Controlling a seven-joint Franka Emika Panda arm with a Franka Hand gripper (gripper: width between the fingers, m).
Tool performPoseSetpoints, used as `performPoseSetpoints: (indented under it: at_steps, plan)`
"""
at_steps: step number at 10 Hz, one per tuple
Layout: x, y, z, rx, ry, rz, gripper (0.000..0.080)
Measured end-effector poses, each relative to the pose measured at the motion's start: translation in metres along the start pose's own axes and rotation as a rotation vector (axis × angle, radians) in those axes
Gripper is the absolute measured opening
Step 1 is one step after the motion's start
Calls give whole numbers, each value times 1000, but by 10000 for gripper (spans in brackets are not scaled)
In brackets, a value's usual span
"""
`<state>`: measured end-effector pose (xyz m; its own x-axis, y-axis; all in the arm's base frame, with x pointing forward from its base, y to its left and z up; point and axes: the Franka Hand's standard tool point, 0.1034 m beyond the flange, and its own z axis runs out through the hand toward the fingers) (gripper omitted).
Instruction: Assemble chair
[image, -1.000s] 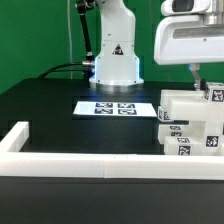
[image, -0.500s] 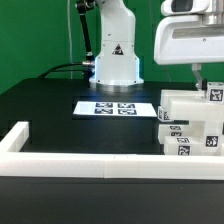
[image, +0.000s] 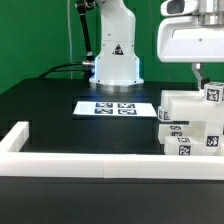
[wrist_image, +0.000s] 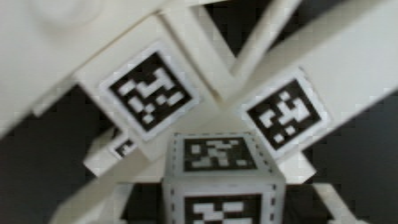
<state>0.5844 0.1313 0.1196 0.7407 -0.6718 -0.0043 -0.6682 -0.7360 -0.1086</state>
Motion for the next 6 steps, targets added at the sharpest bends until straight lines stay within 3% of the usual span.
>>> performPoseSetpoints:
  at_steps: [6]
  plan:
    - [2,0,0,9,-2,424,285]
